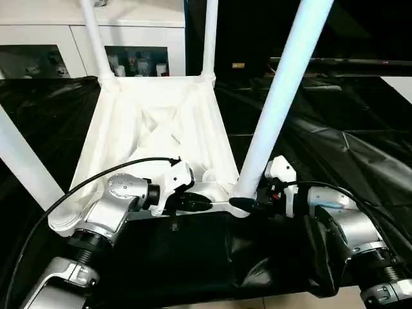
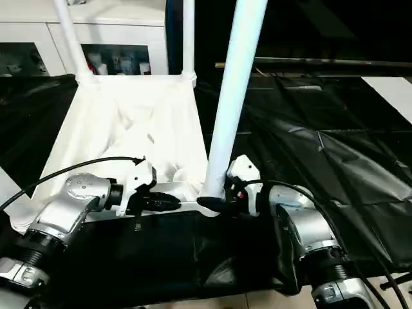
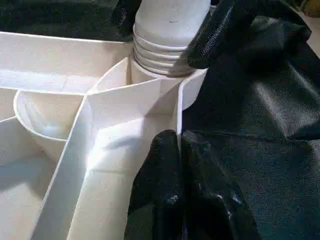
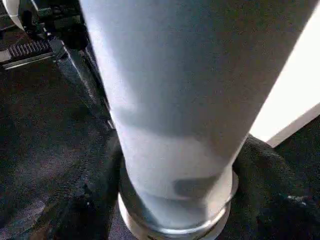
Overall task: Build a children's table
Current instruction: Rotate leg to tighten
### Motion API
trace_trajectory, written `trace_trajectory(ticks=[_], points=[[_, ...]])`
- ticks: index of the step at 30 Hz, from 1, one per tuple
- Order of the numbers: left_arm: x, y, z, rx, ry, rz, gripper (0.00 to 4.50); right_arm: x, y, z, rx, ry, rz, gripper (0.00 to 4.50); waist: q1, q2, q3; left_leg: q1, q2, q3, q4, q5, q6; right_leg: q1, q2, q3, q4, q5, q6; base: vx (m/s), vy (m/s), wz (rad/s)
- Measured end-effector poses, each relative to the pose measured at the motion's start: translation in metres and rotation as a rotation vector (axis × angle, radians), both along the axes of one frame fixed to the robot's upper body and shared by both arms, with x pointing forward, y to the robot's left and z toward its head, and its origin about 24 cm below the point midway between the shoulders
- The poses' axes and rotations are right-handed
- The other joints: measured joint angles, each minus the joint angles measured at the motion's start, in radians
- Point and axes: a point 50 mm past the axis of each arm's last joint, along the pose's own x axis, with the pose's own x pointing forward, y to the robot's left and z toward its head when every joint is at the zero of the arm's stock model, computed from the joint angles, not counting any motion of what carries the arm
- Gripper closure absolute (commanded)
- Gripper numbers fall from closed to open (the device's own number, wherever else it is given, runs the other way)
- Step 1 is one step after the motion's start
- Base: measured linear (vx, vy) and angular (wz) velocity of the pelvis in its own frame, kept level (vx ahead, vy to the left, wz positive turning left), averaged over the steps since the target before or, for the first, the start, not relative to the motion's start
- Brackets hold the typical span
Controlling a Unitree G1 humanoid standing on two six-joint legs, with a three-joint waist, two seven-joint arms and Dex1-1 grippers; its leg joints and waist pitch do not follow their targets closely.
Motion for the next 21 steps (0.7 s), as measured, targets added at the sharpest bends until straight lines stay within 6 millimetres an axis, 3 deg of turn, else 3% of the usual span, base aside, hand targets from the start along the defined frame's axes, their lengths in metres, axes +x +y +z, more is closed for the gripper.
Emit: trace_trajectory(ticks=[7, 14, 20, 21], points=[[0.016, -0.021, -0.003, 0.010, -0.077, 0.180, 4.50, 0.019, 0.006, -0.011, 0.038, -0.044, -0.362, 1.78, -0.012, -0.004, -0.001, 0.002, 0.001, 0.002, 0.001, 0.000, 0.000, 0.000, 0.000, 0.001, 0.001, -0.002, 0.003, 0.000, 0.000, 0.00], [0.031, -0.063, -0.008, 0.015, -0.110, 0.353, 4.50, 0.036, 0.021, -0.020, 0.071, -0.037, -0.826, 1.80, -0.015, -0.006, -0.006, 0.003, 0.000, 0.003, 0.002, 0.000, 0.000, 0.005, -0.002, 0.001, -0.002, -0.002, 0.004, 0.000, 0.000, 0.00], [0.033, -0.079, -0.009, 0.002, -0.143, 0.384, 4.50, 0.040, 0.025, -0.021, 0.098, -0.052, -0.930, 1.80, -0.011, -0.005, -0.007, 0.002, -0.003, 0.006, 0.002, -0.001, 0.001, 0.006, -0.007, 0.000, -0.003, -0.003, 0.005, 0.000, 0.000, 0.00], [0.033, -0.078, -0.009, -0.004, -0.151, 0.380, 4.50, 0.040, 0.025, -0.020, 0.103, -0.057, -0.928, 1.45, -0.011, -0.005, -0.007, 0.001, -0.003, 0.006, 0.002, -0.001, 0.001, 0.005, -0.007, -0.001, -0.002, -0.003, 0.005, 0.000, 0.000, 0.00]])
